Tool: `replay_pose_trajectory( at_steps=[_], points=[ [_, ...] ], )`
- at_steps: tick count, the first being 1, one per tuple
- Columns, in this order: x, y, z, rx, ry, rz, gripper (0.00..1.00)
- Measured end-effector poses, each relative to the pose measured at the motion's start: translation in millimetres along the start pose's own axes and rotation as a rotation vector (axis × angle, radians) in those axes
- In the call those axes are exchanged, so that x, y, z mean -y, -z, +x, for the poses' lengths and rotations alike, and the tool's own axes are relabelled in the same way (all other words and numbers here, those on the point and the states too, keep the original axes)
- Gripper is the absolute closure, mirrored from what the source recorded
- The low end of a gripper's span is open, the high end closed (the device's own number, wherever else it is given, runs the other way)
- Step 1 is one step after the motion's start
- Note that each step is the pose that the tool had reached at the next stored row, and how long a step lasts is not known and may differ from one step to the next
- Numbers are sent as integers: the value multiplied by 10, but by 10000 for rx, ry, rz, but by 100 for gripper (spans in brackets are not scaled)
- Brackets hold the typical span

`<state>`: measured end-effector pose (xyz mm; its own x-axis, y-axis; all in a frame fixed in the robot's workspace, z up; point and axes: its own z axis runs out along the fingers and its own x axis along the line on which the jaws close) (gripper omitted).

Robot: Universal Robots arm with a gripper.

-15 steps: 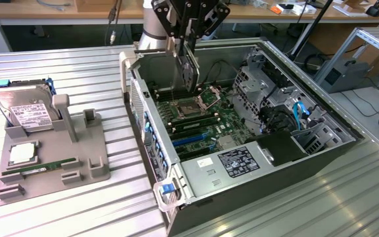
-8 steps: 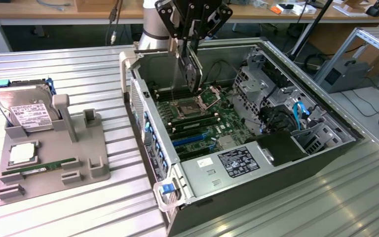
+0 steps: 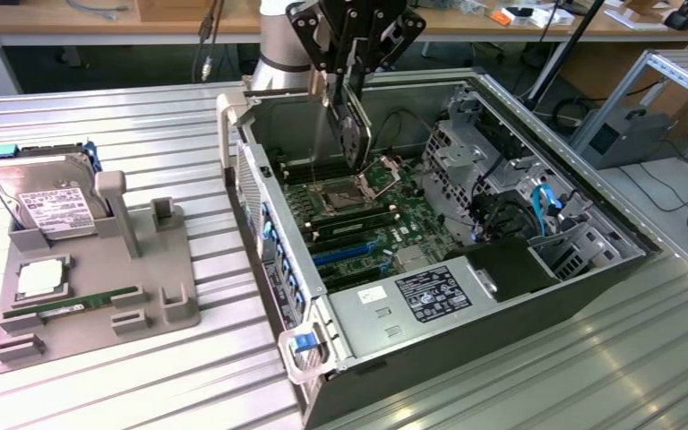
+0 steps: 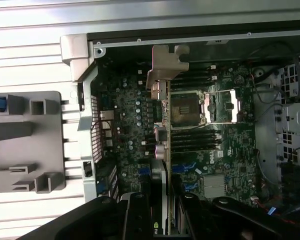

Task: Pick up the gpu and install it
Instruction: 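Pick up the gpu and move the gpu toward the slot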

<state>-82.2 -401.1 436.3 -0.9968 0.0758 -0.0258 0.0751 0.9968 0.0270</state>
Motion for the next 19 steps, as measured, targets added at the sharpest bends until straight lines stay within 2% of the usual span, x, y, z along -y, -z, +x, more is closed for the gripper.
replay_pose_trajectory(
  at_steps=[19],
  points=[
    [-6, -60, -94, 6, 2, 80, 73]
  ],
)
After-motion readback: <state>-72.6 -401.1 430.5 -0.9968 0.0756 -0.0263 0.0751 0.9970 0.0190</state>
